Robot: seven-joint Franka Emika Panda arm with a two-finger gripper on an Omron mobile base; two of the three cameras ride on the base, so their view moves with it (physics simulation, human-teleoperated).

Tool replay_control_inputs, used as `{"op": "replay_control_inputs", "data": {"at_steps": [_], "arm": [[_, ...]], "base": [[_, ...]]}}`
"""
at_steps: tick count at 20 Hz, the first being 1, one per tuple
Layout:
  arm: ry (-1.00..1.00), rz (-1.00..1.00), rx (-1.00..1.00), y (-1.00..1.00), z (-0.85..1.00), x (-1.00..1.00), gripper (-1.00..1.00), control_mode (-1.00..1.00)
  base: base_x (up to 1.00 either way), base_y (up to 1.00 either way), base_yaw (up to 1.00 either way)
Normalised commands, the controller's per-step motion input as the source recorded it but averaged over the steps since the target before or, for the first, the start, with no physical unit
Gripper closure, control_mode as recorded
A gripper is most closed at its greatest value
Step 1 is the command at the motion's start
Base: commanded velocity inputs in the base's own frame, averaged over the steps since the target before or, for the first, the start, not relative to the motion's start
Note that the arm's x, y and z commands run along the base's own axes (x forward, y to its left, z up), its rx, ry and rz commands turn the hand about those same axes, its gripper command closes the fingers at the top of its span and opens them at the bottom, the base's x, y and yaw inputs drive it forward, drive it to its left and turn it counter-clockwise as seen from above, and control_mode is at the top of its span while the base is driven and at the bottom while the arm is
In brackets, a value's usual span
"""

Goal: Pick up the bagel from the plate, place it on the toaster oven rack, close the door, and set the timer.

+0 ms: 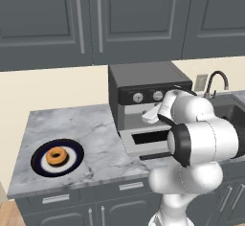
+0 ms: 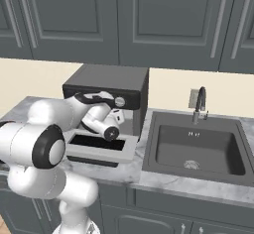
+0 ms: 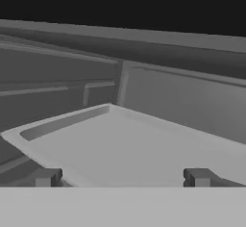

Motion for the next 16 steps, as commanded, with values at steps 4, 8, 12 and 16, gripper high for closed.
{"op": "replay_control_inputs", "data": {"at_steps": [4, 8, 12, 16], "arm": [[0.0, 0.0, -0.04, 0.0, -0.09, 0.23, -1.0, -1.0], [0.0, 0.0, -0.05, 0.0, -0.12, 0.21, -1.0, -1.0], [0.01, 0.0, -0.05, 0.0, -0.11, 0.2, -1.0, -1.0], [0.01, 0.0, -0.05, 0.0, -0.12, 0.19, -1.0, -1.0]], "base": [[0.0, 0.0, 0.0], [0.0, 0.0, 0.0], [0.0, 0.0, 0.0], [0.0, 0.0, 0.0]]}}
